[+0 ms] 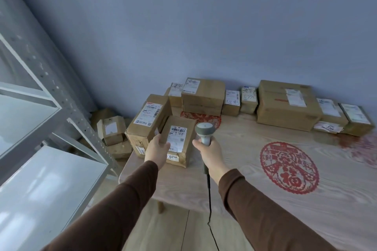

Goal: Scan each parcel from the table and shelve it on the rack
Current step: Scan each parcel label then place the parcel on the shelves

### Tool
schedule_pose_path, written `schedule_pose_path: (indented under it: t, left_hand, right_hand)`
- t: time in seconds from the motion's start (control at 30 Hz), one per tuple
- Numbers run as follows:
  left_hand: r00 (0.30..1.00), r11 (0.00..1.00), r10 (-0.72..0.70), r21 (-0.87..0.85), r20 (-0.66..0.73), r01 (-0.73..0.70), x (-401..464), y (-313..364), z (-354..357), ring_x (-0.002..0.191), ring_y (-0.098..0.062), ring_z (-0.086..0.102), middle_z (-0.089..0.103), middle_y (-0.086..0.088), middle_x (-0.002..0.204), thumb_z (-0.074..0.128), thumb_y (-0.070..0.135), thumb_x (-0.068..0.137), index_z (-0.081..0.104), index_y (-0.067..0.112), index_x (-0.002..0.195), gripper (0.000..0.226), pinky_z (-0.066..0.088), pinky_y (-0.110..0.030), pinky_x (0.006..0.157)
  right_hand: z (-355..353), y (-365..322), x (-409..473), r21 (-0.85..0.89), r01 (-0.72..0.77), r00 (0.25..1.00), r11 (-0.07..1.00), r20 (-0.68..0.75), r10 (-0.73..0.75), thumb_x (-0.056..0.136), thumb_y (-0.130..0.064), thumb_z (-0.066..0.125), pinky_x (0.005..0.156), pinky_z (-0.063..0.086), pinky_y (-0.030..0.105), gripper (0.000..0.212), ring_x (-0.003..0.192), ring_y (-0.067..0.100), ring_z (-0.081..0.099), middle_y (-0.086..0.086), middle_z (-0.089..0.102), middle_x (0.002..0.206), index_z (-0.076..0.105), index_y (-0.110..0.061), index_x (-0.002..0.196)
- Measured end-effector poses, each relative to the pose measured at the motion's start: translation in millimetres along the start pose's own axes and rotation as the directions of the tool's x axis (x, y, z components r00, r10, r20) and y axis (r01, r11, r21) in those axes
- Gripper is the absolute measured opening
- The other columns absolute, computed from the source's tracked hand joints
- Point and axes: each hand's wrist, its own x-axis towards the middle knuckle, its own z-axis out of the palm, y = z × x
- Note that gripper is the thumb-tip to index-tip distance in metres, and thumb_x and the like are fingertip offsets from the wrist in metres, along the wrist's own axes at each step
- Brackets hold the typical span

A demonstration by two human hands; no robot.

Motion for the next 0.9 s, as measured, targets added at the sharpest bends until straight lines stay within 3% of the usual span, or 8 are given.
schedule_pose_path:
  t: [0.23,0.4,0.53,0.63,0.77,0.8,0.9]
  left_hand:
    - [0.997,0.992,-0.048,0.116,0.065,0.04,51,-17,18,0.138,-0.036,0.047,0.048,-0.021,0.15,0.059,0.019,0.102,0.039,0.004,0.154,0.057,0.037,-0.04,0.115]
    - [0.994,0.961,-0.074,0.272,0.079,0.049,66,-24,33,0.145,-0.04,0.033,0.041,-0.022,0.157,0.059,0.028,0.101,0.029,0.008,0.158,0.068,0.02,-0.04,0.12]
    - [0.989,0.953,-0.136,0.281,0.056,0.115,75,-24,42,0.142,-0.044,0.032,0.035,-0.024,0.157,0.057,0.029,0.102,0.019,0.009,0.163,0.075,0.02,-0.043,0.12]
    - [0.976,0.961,-0.202,0.207,0.076,0.183,83,-34,50,0.138,-0.044,0.038,0.037,-0.025,0.153,0.059,0.032,0.101,0.032,0.008,0.159,0.068,0.029,-0.044,0.12]
    - [0.947,0.955,-0.29,-0.016,0.141,0.295,110,-88,72,0.121,-0.037,0.057,0.057,-0.016,0.138,0.058,0.068,0.07,0.056,0.021,0.14,0.084,0.049,-0.051,0.109]
    - [0.946,0.95,-0.28,-0.091,0.166,0.298,109,-92,76,0.119,-0.034,0.06,0.061,-0.013,0.135,0.06,0.066,0.072,0.055,0.024,0.137,0.077,0.051,-0.051,0.107]
    - [0.946,0.908,-0.243,-0.293,0.215,0.3,70,-46,74,0.112,-0.024,0.067,0.066,-0.006,0.13,0.06,0.031,0.103,0.043,0.03,0.143,0.043,0.053,-0.051,0.106]
  right_hand:
    - [34,29,38,-0.029,-0.08,0.995,0.996,-0.059,0.078,0.09,-0.019,0.075,0.072,0.048,0.031,0.023,0.09,0.021,0.066,0.006,0.07,0.099,0.063,-0.014,0.109]
    - [44,45,51,-0.012,-0.137,0.988,0.99,-0.069,0.136,0.09,-0.014,0.074,0.073,0.05,0.031,0.02,0.083,0.016,0.065,0.008,0.072,0.101,0.064,-0.014,0.107]
    - [43,63,65,-0.005,-0.186,0.978,0.982,-0.093,0.185,0.085,-0.022,0.076,0.084,0.06,0.048,0.021,0.086,0.021,0.073,0.003,0.076,0.096,0.065,-0.022,0.102]
    - [35,77,72,0.02,-0.209,0.969,0.978,-0.129,0.21,0.083,-0.025,0.076,0.085,0.059,0.055,0.021,0.088,0.025,0.073,0.0,0.076,0.093,0.065,-0.024,0.101]
    - [25,78,73,0.058,-0.213,0.97,0.975,-0.107,0.218,0.085,-0.017,0.077,0.092,0.057,0.05,0.021,0.095,0.024,0.071,0.001,0.076,0.098,0.065,-0.024,0.102]
    - [21,76,72,0.072,-0.206,0.972,0.976,-0.102,0.212,0.086,-0.014,0.076,0.093,0.057,0.048,0.022,0.096,0.025,0.071,0.001,0.075,0.098,0.065,-0.024,0.101]
    - [5,69,68,0.136,-0.172,0.975,0.976,-0.12,0.189,0.087,-0.007,0.076,0.088,0.054,0.039,0.023,0.096,0.022,0.069,-0.001,0.073,0.097,0.063,-0.024,0.098]
